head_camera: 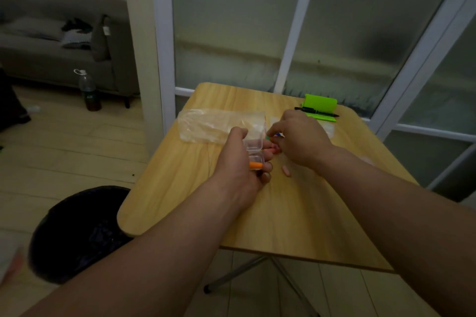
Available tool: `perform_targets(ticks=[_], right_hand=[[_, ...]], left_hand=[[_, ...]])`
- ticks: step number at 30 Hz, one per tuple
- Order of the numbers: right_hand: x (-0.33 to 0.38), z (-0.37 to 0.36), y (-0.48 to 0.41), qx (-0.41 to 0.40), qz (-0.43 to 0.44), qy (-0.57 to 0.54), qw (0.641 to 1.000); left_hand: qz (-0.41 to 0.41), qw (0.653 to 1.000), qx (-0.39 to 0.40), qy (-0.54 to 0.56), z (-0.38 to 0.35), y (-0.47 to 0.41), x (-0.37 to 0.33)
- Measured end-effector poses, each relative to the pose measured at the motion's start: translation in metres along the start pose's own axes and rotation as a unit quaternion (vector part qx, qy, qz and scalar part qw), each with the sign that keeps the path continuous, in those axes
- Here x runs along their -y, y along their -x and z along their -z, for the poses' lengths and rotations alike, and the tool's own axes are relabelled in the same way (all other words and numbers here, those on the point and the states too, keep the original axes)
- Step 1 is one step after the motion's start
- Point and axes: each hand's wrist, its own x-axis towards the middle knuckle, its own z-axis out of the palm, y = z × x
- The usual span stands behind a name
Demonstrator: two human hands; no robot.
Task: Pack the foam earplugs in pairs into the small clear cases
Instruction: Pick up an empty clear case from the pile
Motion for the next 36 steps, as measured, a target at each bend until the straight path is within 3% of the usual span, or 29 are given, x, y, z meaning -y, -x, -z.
perform_targets(ticks=[9,16,23,27,32,36], right_hand=[[0.000,-0.005,0.002,-0.017,-0.014,0.001,1.000],[-0.008,-0.003,0.014,-0.068,-0.071,-0.098,0.990],[-0.017,0.014,0.053,-0.116,-0.147,-0.199,0.962],[-0.007,0.037,0.086,-0.131,-0.195,-0.298,0.925],[0.019,0.062,0.112,-0.142,-0.190,-0.394,0.888],[0.040,0.061,0.123,-0.103,-0.148,-0.401,0.898]], left_hand=[[0.003,1.000,-0.004,0.008,-0.003,0.001,0.000],[0.002,1.000,-0.015,-0.010,-0.002,0.000,0.001],[0.015,1.000,-0.004,-0.017,-0.004,0.000,0.002],[0.022,0.999,0.021,-0.032,-0.007,0.004,0.004],[0.033,0.996,0.062,-0.050,-0.012,0.009,0.013],[0.032,0.992,0.104,-0.057,-0.015,0.009,0.021]])
